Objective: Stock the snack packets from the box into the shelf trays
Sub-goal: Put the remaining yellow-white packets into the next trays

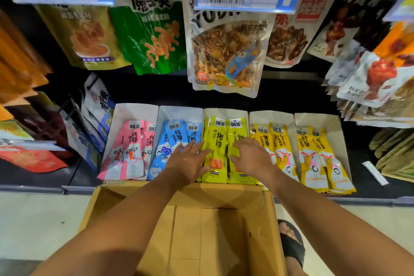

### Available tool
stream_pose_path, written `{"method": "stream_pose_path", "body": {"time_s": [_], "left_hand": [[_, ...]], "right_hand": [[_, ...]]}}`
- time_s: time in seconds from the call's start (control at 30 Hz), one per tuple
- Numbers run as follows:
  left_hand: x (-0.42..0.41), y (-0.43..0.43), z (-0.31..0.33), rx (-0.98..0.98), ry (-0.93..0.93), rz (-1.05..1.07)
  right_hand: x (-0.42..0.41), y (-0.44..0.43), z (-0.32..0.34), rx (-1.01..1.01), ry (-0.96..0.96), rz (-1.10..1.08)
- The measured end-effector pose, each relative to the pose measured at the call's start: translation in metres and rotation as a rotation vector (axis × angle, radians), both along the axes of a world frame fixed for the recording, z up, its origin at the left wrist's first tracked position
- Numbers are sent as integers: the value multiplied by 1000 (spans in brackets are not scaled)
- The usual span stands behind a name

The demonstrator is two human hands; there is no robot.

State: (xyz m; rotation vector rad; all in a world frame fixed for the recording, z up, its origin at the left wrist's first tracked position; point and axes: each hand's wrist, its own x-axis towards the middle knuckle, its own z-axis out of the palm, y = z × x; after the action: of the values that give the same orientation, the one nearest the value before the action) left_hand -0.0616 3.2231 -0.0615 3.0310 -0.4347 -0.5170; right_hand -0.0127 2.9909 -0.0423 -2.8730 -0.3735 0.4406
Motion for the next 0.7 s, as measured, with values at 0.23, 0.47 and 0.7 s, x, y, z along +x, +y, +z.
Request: {"method": "stream_pose_path", "body": {"time_s": [0.23, 0.47, 0.7], "left_hand": [[-31, 75, 17, 29, 16, 86], [-57, 112, 3, 7, 115, 146], [-58, 114, -5, -96, 205, 215]], "right_hand": [[3, 51, 39, -65, -14, 91], [-8, 107, 25, 28, 128, 67], [-18, 144, -22, -15, 128, 106]]}}
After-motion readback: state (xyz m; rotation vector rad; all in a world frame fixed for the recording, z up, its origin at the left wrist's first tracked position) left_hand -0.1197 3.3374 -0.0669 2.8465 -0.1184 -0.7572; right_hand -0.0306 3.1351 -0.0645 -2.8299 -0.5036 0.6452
